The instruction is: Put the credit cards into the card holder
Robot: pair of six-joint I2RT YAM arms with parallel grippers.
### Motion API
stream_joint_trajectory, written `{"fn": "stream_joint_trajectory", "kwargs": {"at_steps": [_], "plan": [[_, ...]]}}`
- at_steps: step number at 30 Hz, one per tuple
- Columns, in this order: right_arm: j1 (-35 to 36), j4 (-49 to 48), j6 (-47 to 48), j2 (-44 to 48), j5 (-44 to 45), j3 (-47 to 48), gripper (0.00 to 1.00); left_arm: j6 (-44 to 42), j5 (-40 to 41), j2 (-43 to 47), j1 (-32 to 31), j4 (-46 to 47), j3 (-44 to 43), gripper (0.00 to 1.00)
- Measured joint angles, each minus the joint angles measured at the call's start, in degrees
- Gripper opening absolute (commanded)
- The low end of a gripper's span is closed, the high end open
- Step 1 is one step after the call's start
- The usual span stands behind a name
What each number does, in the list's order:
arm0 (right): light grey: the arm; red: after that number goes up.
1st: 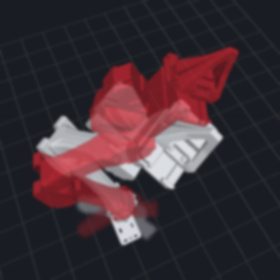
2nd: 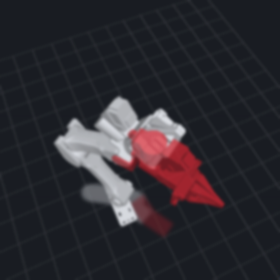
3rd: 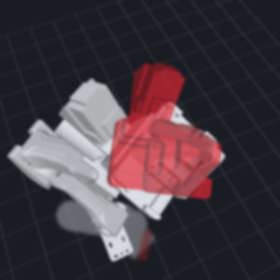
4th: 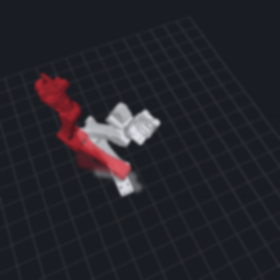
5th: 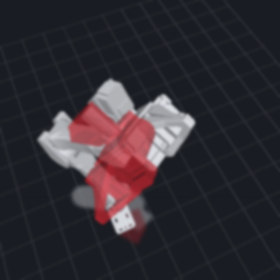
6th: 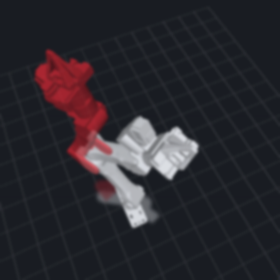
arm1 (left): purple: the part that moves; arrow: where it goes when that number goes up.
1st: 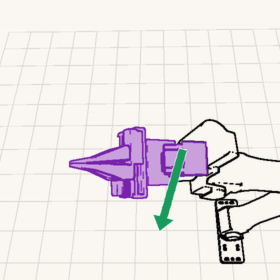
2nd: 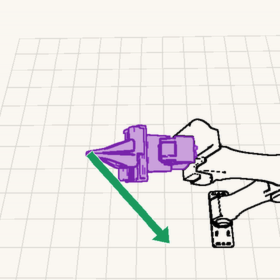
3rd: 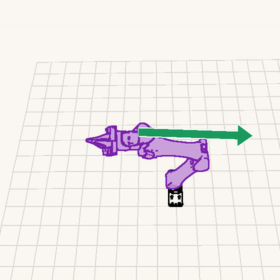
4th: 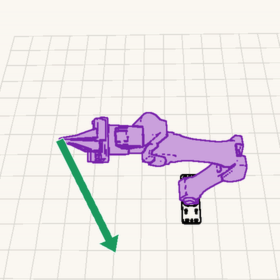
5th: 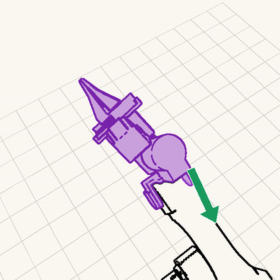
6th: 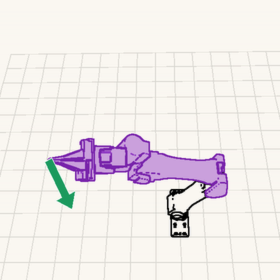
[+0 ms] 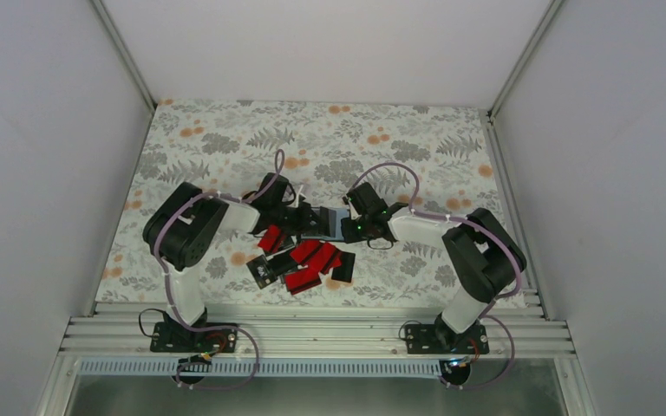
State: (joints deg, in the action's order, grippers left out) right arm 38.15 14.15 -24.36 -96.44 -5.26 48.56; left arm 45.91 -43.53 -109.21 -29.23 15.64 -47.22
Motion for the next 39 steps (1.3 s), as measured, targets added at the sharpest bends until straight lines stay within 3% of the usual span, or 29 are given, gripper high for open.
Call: {"fn": "stream_joint_trajectory", "kwargs": {"at_steps": [18,31,39], "plan": [[-0.11,7.13,0.7,2.12,-0.94,2.47,0.21,-0.66,0.31,-2.27,-1.97,-0.44,-2.64,0.03],[-2.36,8.85,2.19,2.93,2.71,3.32,0.16,-2.89,2.14,-1.92,-2.43,-3.26,-3.32,0.09],[-2.45,8.44,2.82,0.0,3.54,2.47,0.12,-4.85,4.68,-0.98,-3.32,-7.39,-4.74,0.23]]}}
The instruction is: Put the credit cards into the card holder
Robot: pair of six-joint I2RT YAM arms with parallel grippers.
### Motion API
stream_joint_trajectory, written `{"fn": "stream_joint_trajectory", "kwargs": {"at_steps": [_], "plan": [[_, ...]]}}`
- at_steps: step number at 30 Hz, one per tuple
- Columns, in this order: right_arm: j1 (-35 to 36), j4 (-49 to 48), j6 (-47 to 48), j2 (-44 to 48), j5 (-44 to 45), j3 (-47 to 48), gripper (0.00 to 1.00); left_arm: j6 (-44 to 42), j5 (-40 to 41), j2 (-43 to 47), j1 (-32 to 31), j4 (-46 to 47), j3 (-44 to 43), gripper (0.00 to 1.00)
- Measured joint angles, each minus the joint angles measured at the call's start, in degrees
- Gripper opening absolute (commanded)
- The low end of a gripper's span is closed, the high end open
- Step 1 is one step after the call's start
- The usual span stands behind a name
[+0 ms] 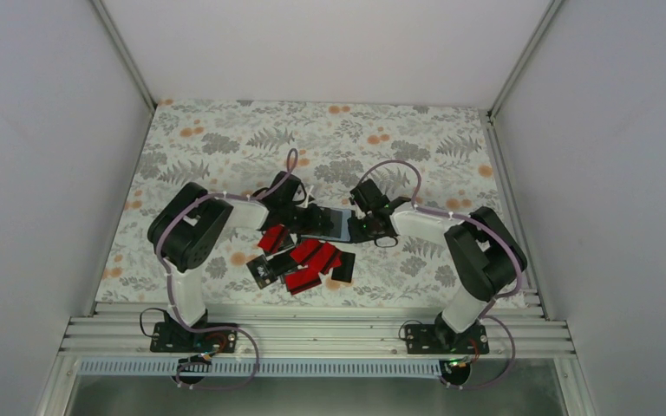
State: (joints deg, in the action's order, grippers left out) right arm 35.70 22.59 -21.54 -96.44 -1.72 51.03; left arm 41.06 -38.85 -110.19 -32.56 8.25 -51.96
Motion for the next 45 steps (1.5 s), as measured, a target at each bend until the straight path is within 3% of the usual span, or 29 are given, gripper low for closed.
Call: {"fn": "stream_joint_trajectory", "kwargs": {"at_steps": [7,33,45], "plan": [[0.0,-0.5,0.17,0.0,0.26,-0.26,0.1,-1.62,2.75,1.09,-1.09,-3.39,-1.31,0.34],[-0.11,-2.29,0.2,0.02,-1.95,-0.79,0.08,-7.91,13.31,4.55,-3.58,-18.86,-7.96,0.98],[-0.39,-3.74,0.17,0.09,-8.87,-1.09,0.12,-9.14,17.66,6.32,-3.85,-26.45,-9.49,1.0]]}}
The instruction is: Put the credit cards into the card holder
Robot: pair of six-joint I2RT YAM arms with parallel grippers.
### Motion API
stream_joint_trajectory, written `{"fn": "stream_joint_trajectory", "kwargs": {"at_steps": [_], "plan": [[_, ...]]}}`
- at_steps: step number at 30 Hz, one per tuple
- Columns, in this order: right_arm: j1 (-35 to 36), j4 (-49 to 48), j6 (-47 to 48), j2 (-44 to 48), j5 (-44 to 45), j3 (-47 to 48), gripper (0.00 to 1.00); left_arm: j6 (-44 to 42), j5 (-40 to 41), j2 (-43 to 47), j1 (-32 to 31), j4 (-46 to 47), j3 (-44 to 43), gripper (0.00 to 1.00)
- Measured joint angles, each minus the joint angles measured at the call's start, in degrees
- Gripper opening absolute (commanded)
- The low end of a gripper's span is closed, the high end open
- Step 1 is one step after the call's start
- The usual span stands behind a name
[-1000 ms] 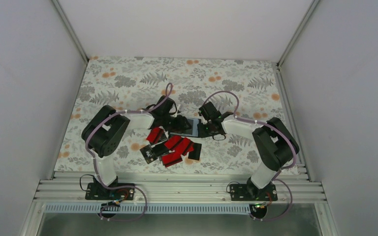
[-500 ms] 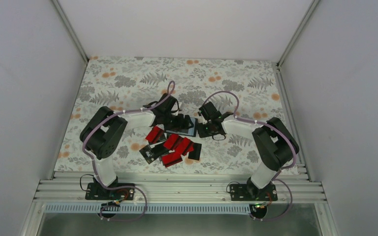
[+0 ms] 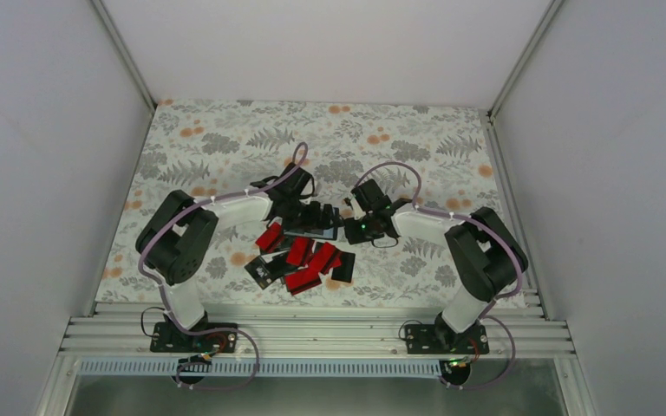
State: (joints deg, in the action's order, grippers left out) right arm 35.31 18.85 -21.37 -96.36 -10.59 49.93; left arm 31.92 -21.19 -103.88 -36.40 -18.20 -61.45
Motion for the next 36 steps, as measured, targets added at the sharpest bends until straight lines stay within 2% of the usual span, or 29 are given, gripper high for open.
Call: {"fn": "stream_joint_trajectory", "kwargs": {"at_steps": [5,8,13,19,29,36], "plan": [[-0.15,-0.11,0.02,1.92,-2.29,-0.07,0.24,-0.39,2.34,0.87,-0.11,-5.29,-1.77,1.0],[-0.15,-0.26,-0.13,2.99,-3.17,-0.04,0.28,-1.14,3.85,1.09,-0.11,-7.69,-3.1,1.0],[-0.15,-0.39,-0.11,3.43,-3.58,-0.04,0.29,-2.82,8.2,2.45,-0.72,-12.85,-4.81,1.0],[-0.15,-0.37,-0.11,3.43,-3.72,0.09,0.34,-4.55,12.81,5.05,-1.25,-14.21,-5.81,0.92],[-0.15,-0.39,-0.22,-0.44,-2.69,3.72,0.34,-5.2,11.19,2.6,0.33,-8.35,-2.78,0.79],[-0.15,-0.37,-0.52,-3.72,-1.64,5.64,0.27,-5.35,8.44,0.37,0.92,-5.27,-1.97,0.73]]}}
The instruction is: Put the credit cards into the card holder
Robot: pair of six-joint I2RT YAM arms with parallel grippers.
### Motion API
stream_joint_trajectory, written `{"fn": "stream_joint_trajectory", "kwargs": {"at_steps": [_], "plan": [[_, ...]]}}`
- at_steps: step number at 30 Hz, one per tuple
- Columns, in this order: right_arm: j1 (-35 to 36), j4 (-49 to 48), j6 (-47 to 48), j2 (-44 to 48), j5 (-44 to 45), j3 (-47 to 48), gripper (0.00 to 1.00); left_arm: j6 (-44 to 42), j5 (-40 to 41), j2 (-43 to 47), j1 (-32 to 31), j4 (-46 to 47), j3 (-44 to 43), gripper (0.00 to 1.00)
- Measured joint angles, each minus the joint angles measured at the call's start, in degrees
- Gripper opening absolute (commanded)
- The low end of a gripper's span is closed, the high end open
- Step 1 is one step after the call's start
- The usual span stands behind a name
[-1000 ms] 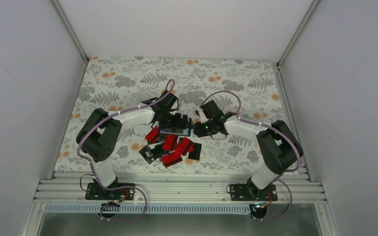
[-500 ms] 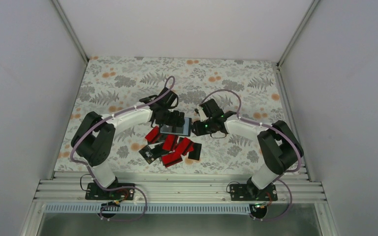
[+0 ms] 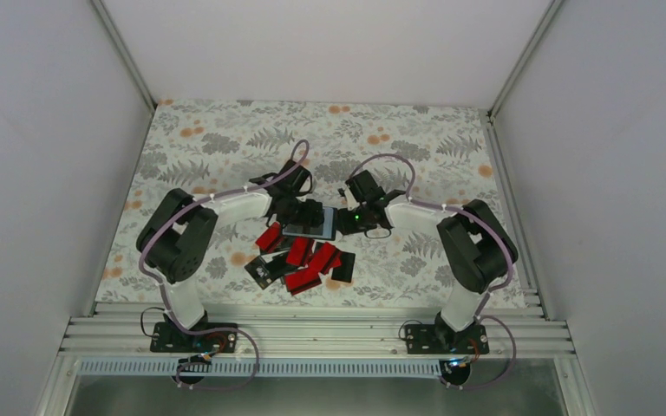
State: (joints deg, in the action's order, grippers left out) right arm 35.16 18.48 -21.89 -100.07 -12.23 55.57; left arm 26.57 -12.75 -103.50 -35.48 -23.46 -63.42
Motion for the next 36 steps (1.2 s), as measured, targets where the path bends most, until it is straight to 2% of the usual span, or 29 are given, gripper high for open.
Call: {"fn": "stream_joint_trajectory", "kwargs": {"at_steps": [4,12,28,36], "plan": [[0.0,-0.07,-0.17,-0.85,0.07,0.79,0.21,0.0,-1.2,-1.14,0.02,1.14,0.02,0.68],[0.0,-0.24,-0.11,-2.43,-0.17,0.94,0.15,0.22,-2.97,-1.88,0.02,2.08,0.02,0.65],[-0.09,-0.61,-0.11,-2.62,-0.2,0.94,0.11,2.38,-3.28,-2.86,-1.16,2.43,-0.57,0.65],[-0.11,-0.61,-0.02,-2.6,0.15,0.94,0.12,2.71,-3.08,-2.25,-1.66,0.59,-1.29,0.84]]}}
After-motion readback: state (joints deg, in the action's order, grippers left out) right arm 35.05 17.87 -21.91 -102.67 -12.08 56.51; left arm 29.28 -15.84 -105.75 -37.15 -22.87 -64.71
